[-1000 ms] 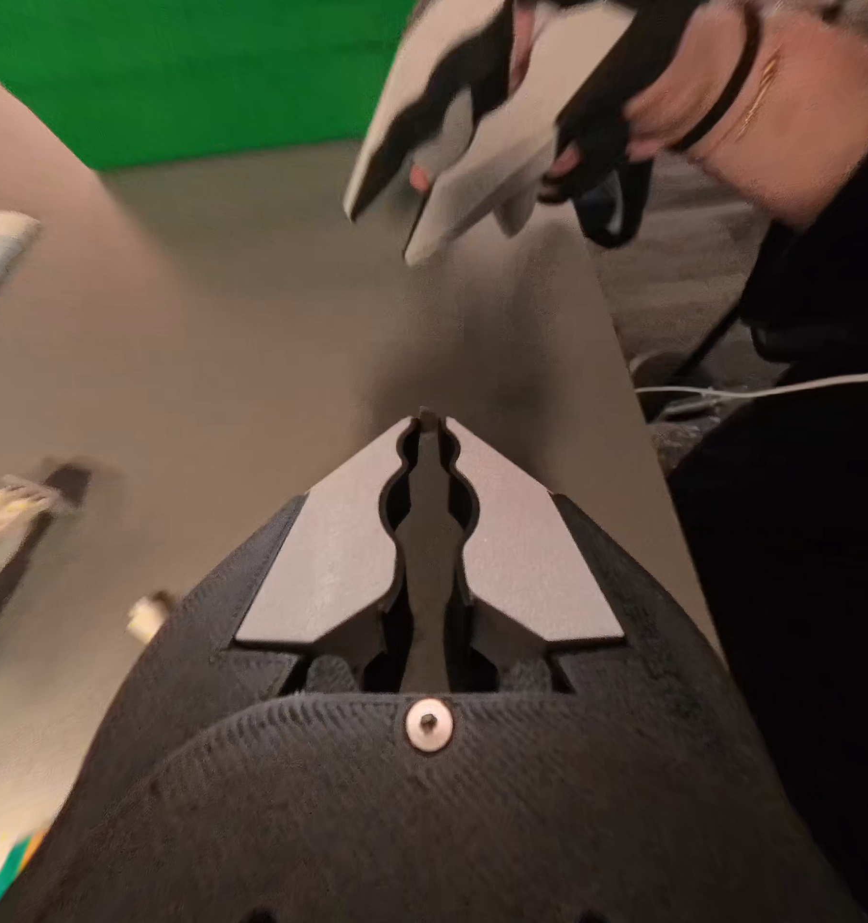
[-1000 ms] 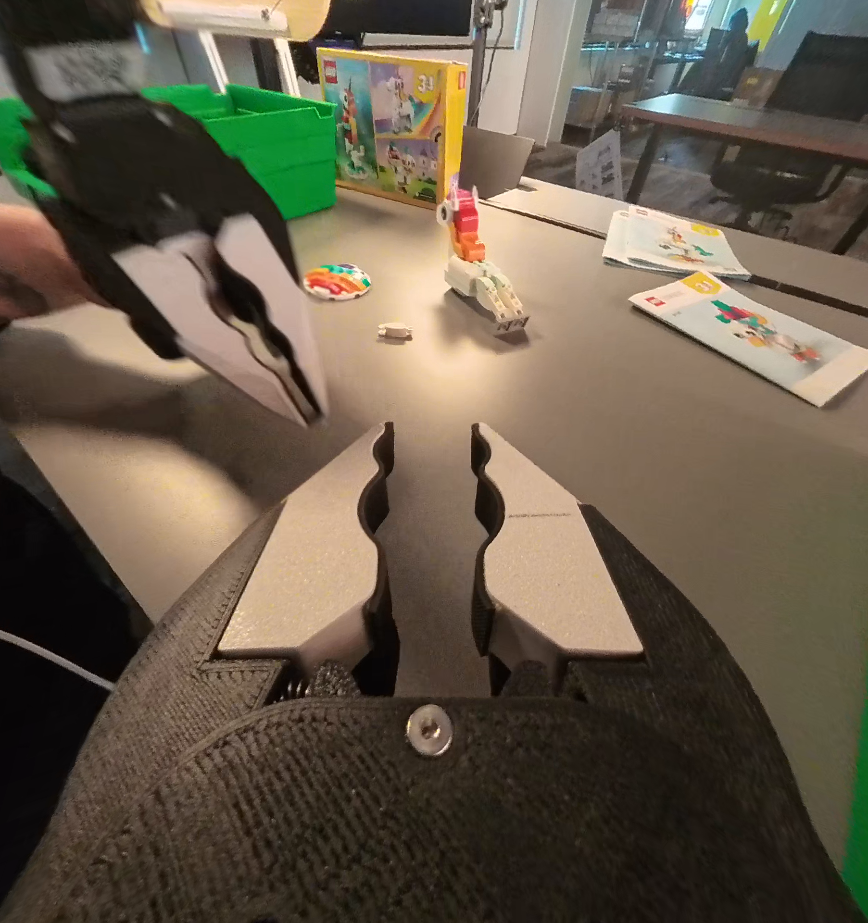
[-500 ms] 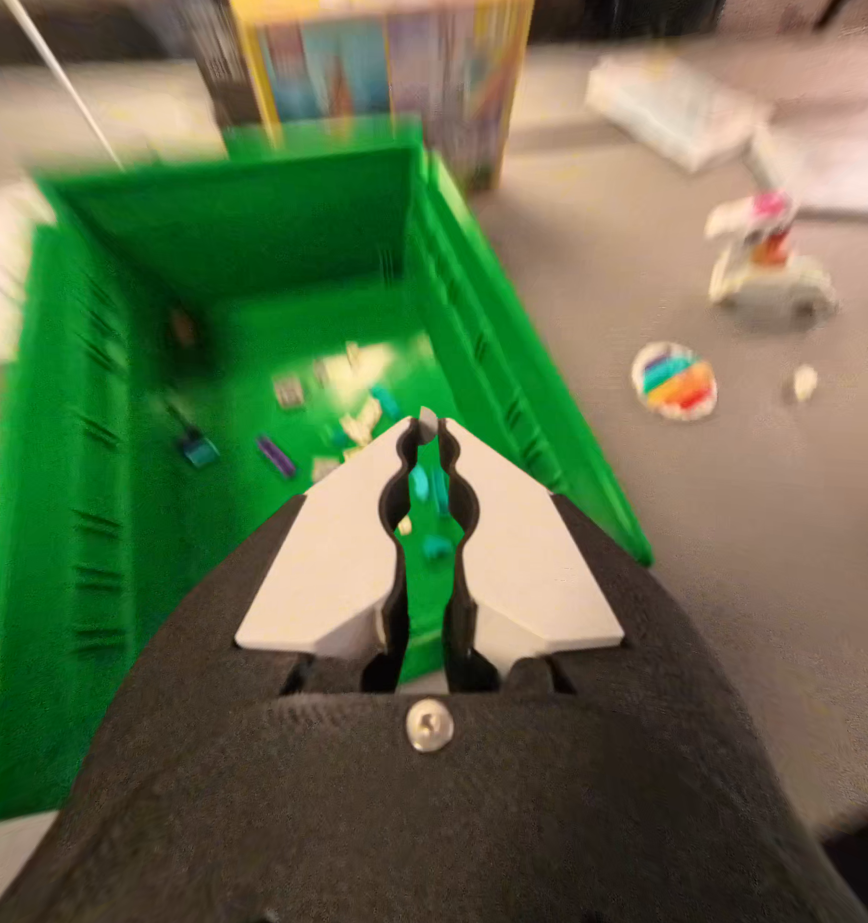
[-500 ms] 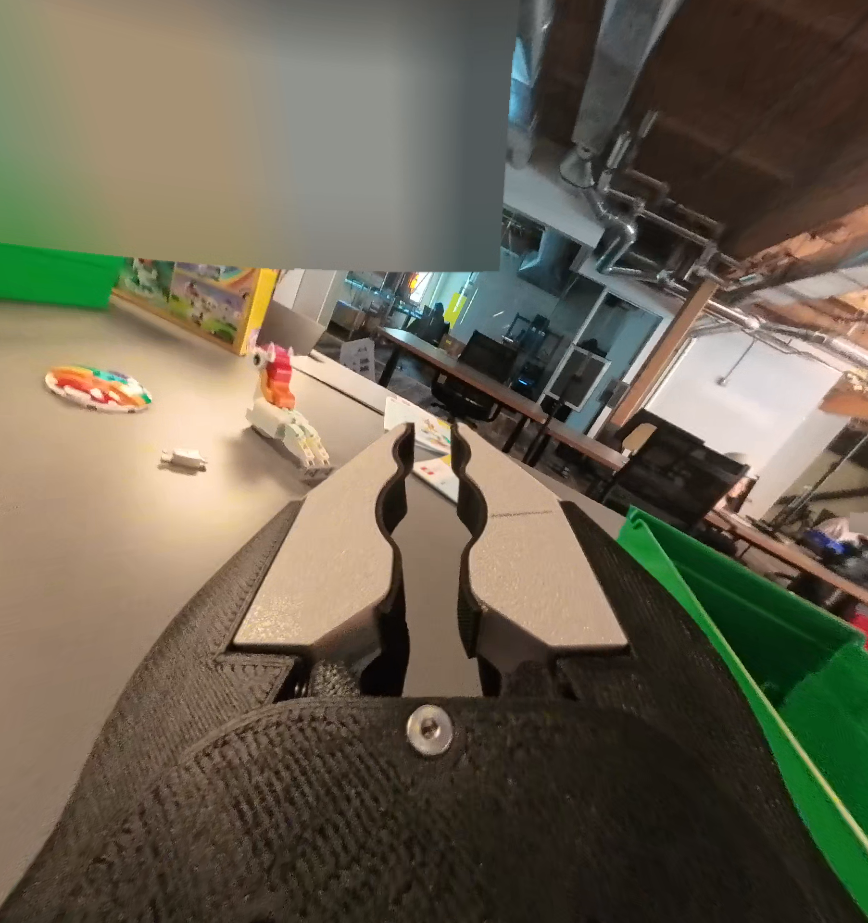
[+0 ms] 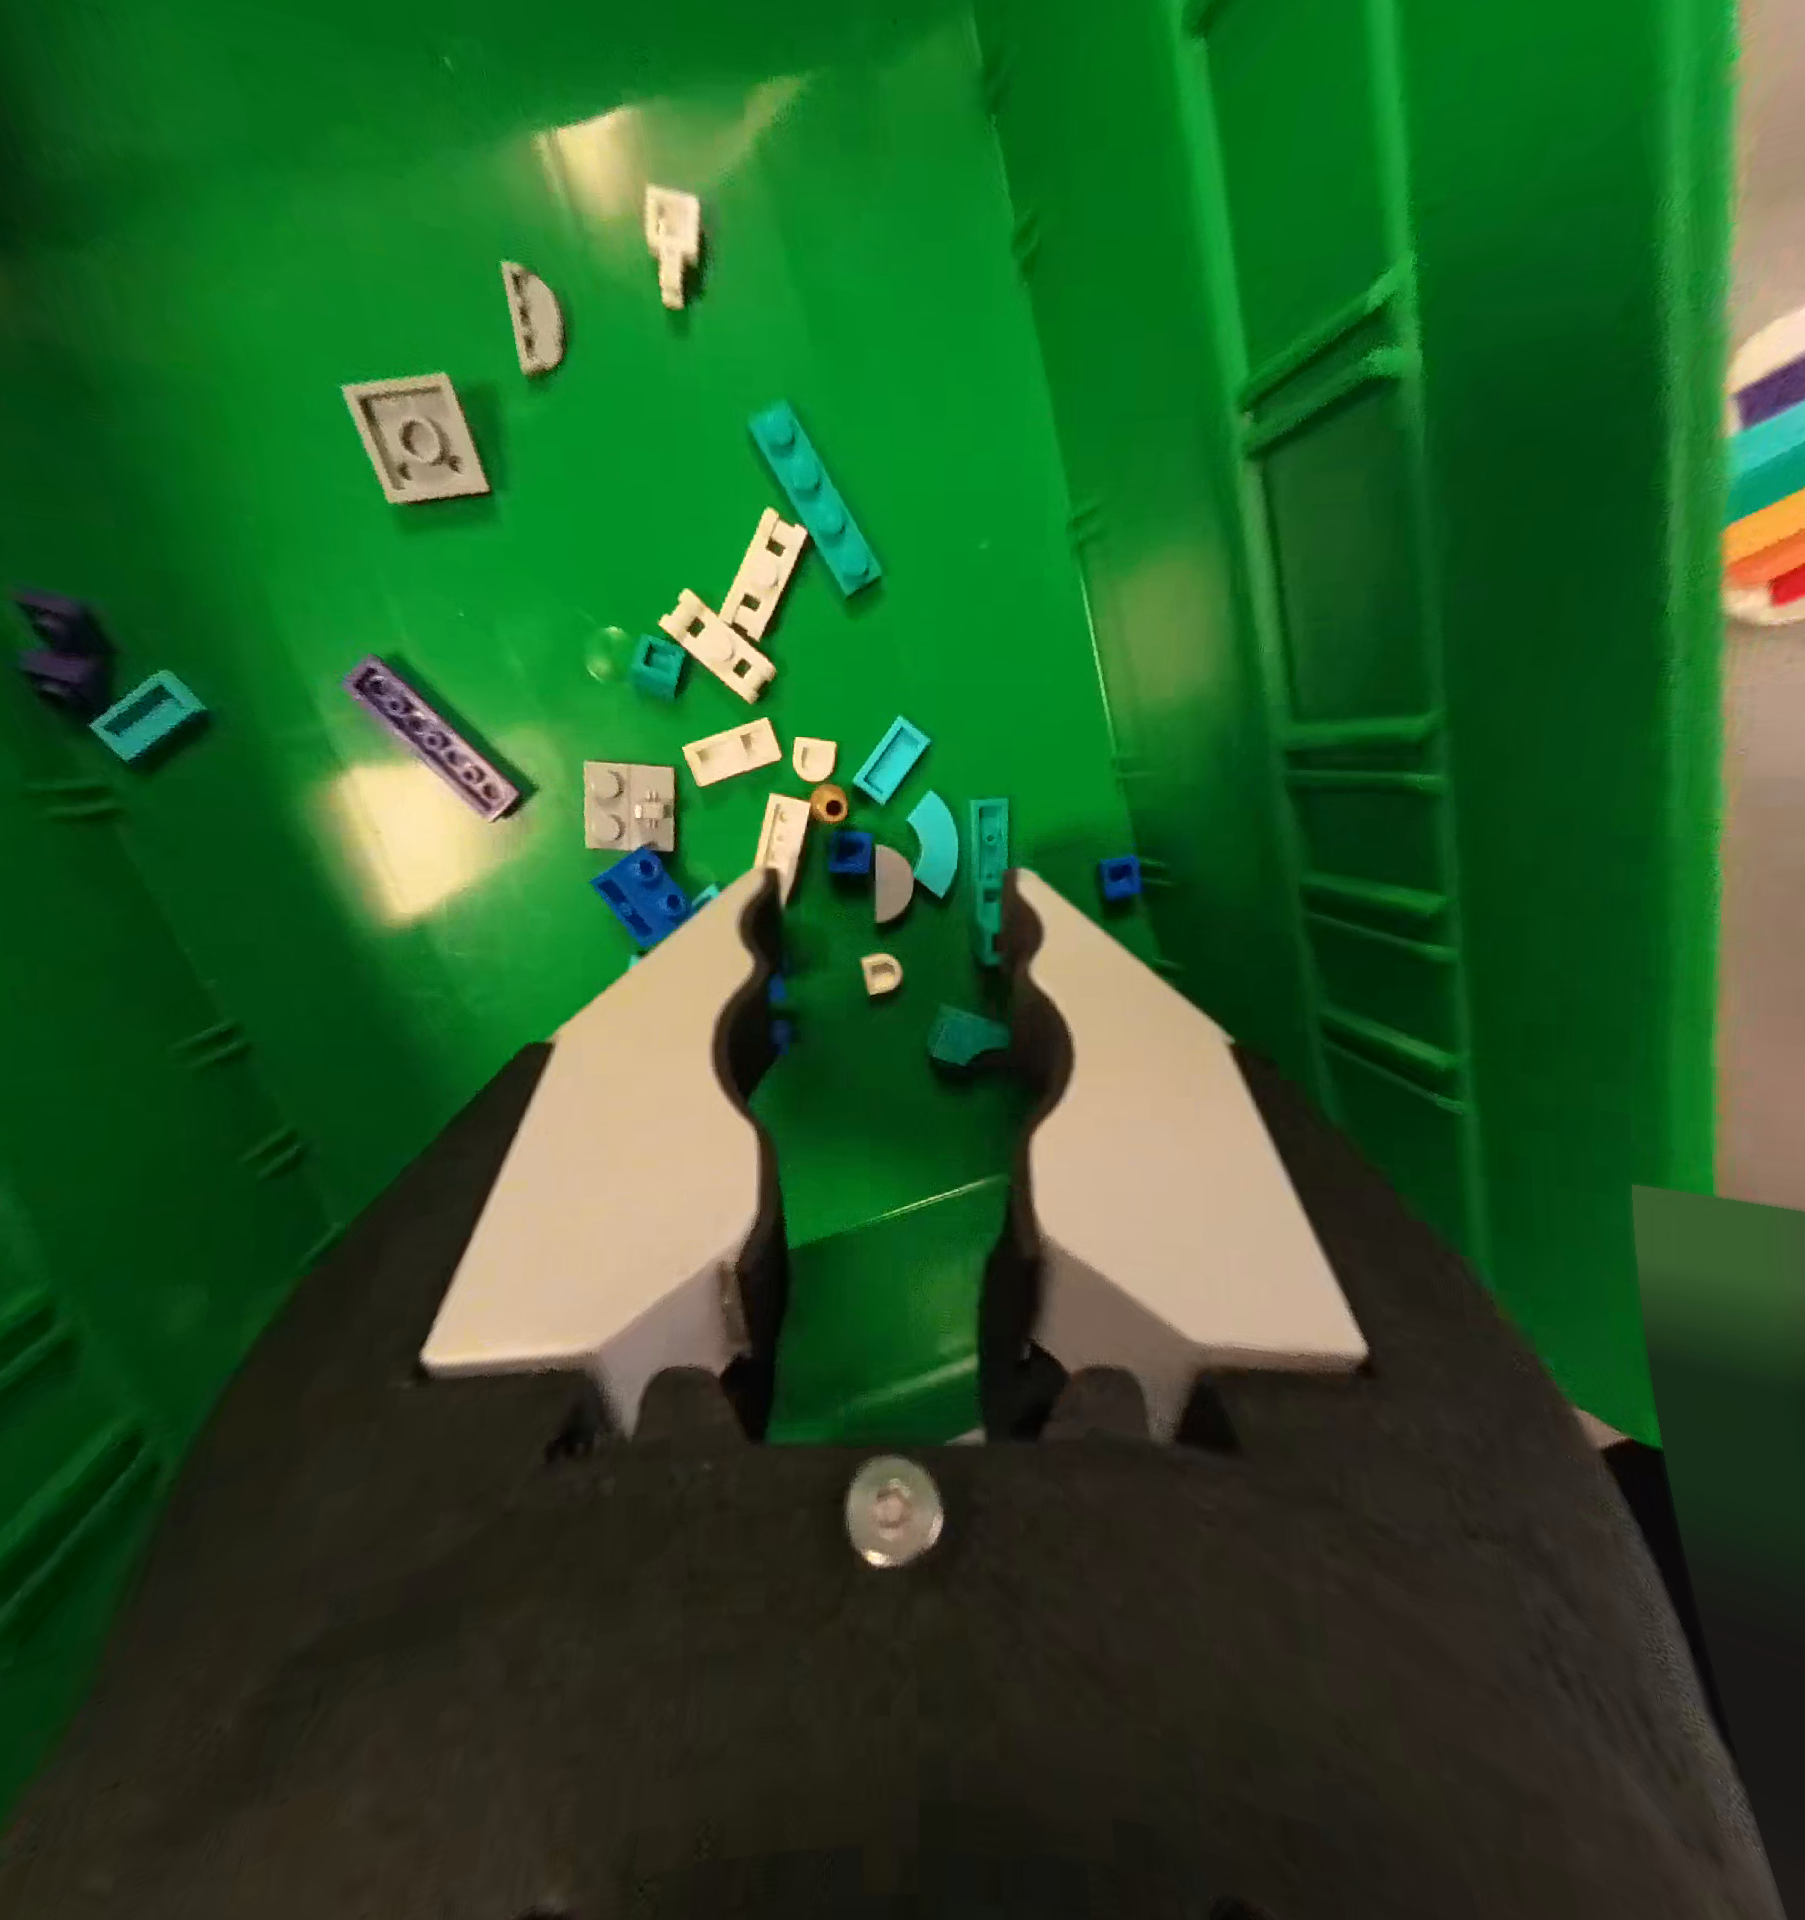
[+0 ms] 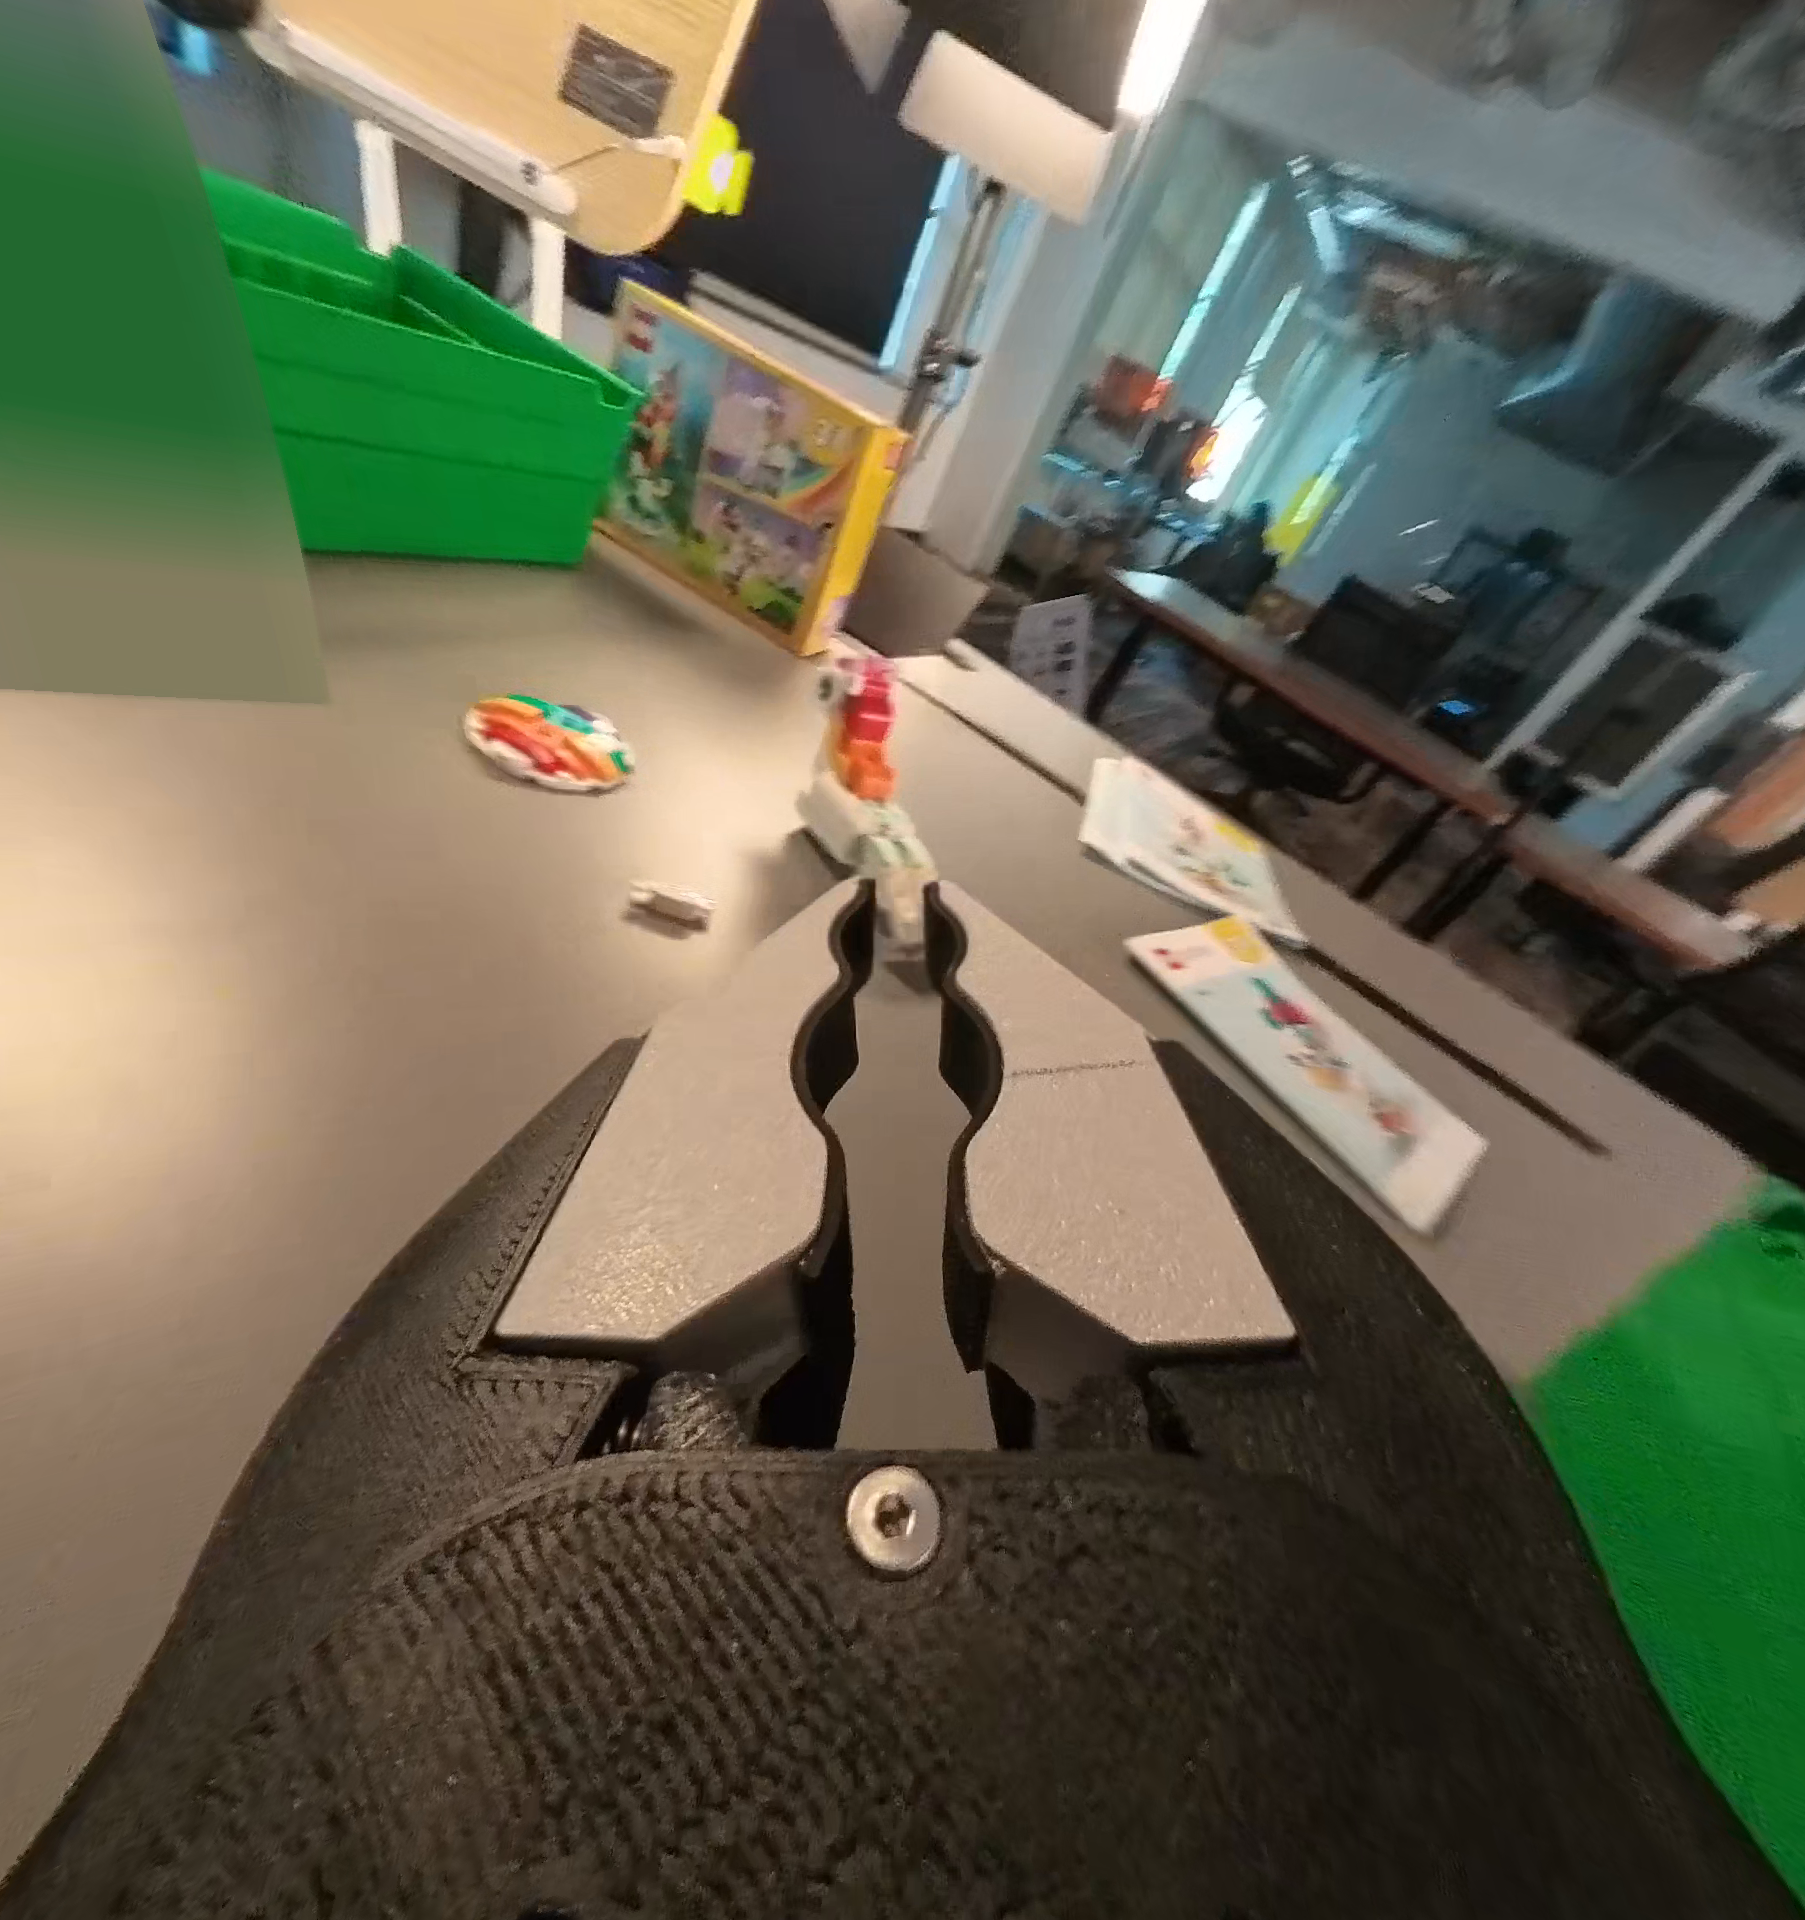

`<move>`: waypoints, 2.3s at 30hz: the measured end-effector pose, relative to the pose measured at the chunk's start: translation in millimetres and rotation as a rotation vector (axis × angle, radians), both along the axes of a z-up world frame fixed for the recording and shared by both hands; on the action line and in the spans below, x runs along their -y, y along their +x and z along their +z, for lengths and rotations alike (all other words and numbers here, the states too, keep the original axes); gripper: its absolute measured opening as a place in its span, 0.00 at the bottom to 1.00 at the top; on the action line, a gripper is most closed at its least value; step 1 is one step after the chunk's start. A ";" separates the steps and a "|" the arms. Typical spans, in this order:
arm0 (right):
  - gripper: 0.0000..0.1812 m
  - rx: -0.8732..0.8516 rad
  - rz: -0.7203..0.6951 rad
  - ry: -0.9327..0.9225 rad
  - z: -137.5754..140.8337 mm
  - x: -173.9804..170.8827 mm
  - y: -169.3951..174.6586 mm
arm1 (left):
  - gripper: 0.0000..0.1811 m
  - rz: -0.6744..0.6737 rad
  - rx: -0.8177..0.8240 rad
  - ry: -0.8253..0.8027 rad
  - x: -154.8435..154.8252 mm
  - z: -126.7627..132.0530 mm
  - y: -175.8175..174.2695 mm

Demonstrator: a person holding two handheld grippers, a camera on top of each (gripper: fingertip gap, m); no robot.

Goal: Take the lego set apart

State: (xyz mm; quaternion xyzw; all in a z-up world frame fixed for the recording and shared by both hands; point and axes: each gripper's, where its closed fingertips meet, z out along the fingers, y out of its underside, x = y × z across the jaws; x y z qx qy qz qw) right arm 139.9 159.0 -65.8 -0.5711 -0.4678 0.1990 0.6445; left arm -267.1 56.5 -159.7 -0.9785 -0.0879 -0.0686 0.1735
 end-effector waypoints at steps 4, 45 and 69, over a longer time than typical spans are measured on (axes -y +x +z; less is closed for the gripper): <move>0.09 0.101 0.181 -0.225 -19.9 2.3 -33.0 | 0.28 0.036 -0.065 0.128 -4.8 26.6 0.1; 0.05 0.374 0.787 -0.765 -84.5 12.9 -112.4 | 0.04 -1.380 -1.015 0.986 -97.1 2.7 292.7; 0.03 0.293 0.835 -0.169 -59.0 31.8 -116.2 | 0.03 -1.194 -0.109 0.883 -75.4 19.3 300.6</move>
